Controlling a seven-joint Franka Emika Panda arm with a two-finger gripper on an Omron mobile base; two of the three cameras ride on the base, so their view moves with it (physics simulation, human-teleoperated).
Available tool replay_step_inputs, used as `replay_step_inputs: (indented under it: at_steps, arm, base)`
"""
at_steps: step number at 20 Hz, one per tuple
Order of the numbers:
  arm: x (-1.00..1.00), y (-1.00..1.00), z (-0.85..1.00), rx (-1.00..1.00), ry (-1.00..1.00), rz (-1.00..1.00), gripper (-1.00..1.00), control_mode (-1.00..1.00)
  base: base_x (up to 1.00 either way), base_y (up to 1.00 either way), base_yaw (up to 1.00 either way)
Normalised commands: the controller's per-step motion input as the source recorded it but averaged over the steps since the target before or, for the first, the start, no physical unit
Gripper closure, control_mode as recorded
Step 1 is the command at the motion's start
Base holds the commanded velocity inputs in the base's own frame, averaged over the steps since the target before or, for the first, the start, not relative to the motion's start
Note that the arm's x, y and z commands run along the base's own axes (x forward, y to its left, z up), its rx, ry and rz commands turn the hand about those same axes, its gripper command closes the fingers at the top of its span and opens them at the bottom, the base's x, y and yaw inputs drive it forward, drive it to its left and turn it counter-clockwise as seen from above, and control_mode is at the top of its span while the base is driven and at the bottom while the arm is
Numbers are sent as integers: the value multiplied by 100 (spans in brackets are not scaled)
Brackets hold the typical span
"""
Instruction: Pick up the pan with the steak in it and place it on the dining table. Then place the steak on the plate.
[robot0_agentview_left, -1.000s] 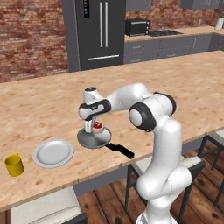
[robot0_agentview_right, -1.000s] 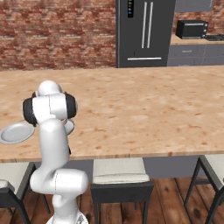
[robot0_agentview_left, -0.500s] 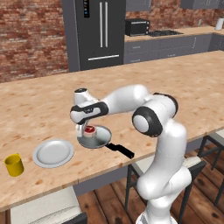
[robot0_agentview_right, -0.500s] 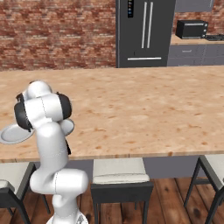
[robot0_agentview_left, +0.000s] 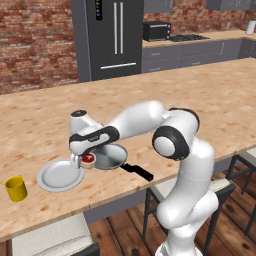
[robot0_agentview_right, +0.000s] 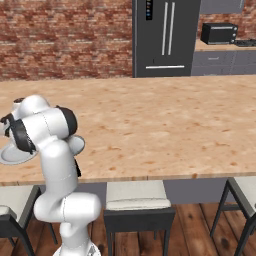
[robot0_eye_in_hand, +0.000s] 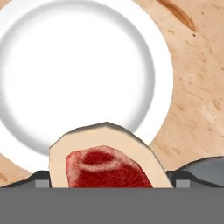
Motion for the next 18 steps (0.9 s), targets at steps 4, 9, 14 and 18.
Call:
replay_step_inputs:
  at_steps: [4,9,14,18]
  arm:
    - [-7,76,3,2,-8,-2,100,-100]
    - [0,71,6,1,-9,-5,100,-100]
    - [-3,14,0,0,-4,0,100,-100]
    - [1,6,-8,0,0,0,100,-100]
  base:
    - [0,0,0]
    - [0,0,0]
    - [0,0,0]
    - [0,0,0]
